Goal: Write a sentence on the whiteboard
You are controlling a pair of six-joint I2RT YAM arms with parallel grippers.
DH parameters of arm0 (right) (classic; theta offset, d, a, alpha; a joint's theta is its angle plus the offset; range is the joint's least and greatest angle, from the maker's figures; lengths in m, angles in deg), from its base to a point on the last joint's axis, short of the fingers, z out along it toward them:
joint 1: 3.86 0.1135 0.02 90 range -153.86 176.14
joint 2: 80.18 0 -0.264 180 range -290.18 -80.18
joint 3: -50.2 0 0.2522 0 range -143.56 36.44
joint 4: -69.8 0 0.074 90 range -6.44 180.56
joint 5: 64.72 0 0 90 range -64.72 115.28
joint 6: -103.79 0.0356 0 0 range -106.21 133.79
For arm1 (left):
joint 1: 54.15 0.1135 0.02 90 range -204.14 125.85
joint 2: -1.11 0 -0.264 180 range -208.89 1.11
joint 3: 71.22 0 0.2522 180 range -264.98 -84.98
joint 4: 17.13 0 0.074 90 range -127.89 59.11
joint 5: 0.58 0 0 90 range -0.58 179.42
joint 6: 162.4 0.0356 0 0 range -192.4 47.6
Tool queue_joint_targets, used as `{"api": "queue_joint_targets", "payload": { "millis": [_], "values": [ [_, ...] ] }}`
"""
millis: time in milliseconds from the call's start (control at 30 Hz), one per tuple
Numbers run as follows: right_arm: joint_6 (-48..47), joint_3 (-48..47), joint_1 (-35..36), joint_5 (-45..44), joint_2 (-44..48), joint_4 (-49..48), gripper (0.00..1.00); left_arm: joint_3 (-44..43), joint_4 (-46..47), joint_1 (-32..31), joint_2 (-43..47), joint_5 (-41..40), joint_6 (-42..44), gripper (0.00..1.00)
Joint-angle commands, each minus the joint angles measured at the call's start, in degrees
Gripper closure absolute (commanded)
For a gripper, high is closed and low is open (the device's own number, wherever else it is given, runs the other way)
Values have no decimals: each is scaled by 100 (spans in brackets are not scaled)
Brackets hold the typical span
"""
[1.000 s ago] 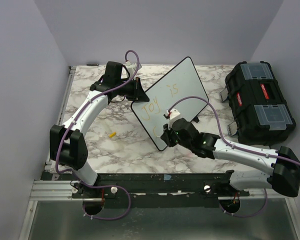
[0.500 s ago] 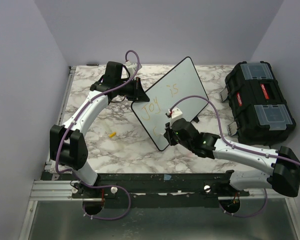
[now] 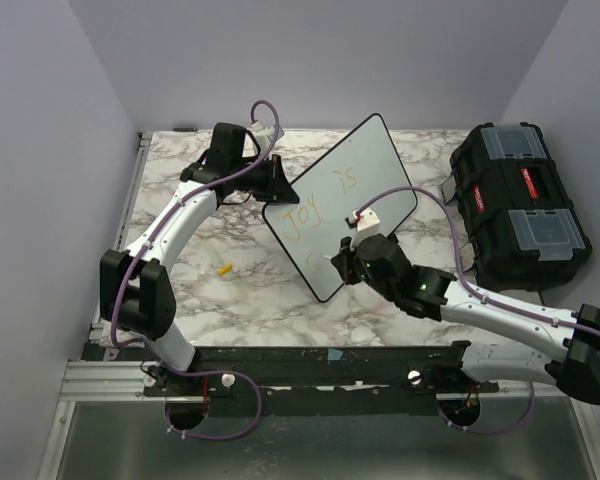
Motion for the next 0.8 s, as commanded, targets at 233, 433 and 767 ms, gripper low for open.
{"api": "queue_joint_targets", "payload": {
  "millis": [233,433,767],
  "values": [
    [48,105,-69,-286,-76,-509,99,-429,-48,49,76,-343,302,100],
    [50,145,-174,-267,-68,-598,99,-597,-241,49,42,-395,397,100],
    [43,271,-245,-273,87,-720,99,-460,-56,49,7,-363,408,100]
  ]
}}
